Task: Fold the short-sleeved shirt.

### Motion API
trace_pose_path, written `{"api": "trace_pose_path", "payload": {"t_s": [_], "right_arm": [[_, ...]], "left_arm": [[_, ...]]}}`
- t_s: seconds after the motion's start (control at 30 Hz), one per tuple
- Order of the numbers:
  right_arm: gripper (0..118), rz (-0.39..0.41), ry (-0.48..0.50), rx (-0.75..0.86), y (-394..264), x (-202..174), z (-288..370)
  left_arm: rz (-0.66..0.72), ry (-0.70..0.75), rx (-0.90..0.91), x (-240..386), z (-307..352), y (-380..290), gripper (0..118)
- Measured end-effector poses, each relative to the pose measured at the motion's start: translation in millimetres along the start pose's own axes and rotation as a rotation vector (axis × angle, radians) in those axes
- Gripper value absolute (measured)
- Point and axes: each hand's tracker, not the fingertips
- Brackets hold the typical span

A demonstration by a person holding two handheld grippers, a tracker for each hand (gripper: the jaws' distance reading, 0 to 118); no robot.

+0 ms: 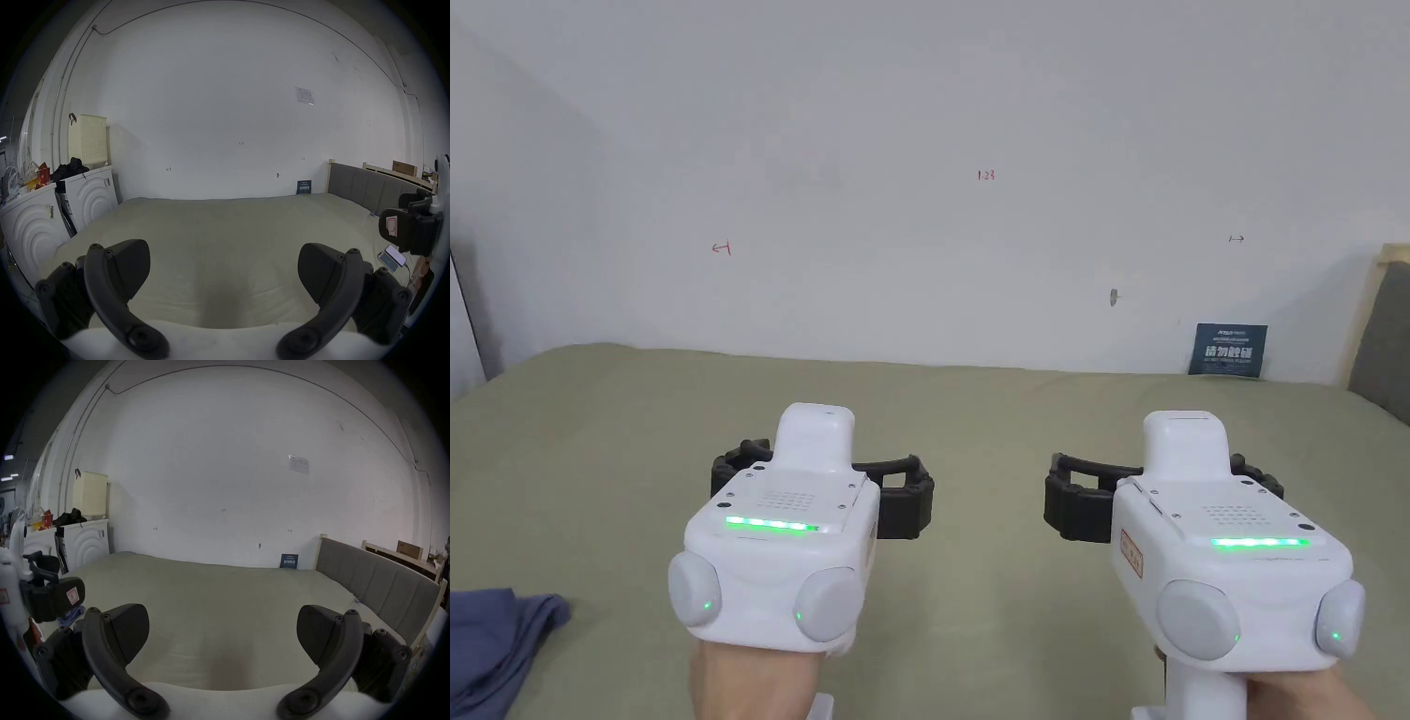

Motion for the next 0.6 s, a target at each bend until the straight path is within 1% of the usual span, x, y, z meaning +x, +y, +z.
{"api": "trace_pose_path", "payload": {"t_s": [0.03, 0.17, 0.33, 0.4, 0.47, 0.5, 0.53, 0.57, 0.6], "right_arm": [[118, -0.006, -0.005, -0.005, 0, 0, 0], [118, 0.015, -0.027, -0.008, -2, 0, -1], [118, -0.015, -0.034, -0.011, -3, 2, 0], [118, -0.013, -0.052, 0.015, -5, 3, -1], [118, -0.007, -0.054, -0.017, -2, 3, -3], [118, -0.048, 0.006, -0.038, -1, 6, -2], [118, -0.081, 0.041, -0.060, 1, 9, -3], [118, -0.115, 0.050, -0.111, 5, 11, -4], [118, -0.131, 0.023, -0.160, 9, 9, -3]], "left_arm": [[0.002, -0.001, 0.002, 0, 0, 0, 118], [0.008, -0.002, 0.000, -1, 2, 2, 118], [0.003, 0.004, 0.001, 0, 2, 1, 118], [0.003, 0.001, 0.000, 0, 2, 1, 118], [0.005, -0.001, -0.001, 0, 2, 1, 118], [0.007, -0.002, -0.002, 0, 2, 2, 118], [0.008, -0.002, -0.002, 0, 2, 2, 118], [0.009, -0.003, -0.002, 0, 2, 2, 118], [0.011, -0.003, -0.002, 0, 1, 3, 118]]}}
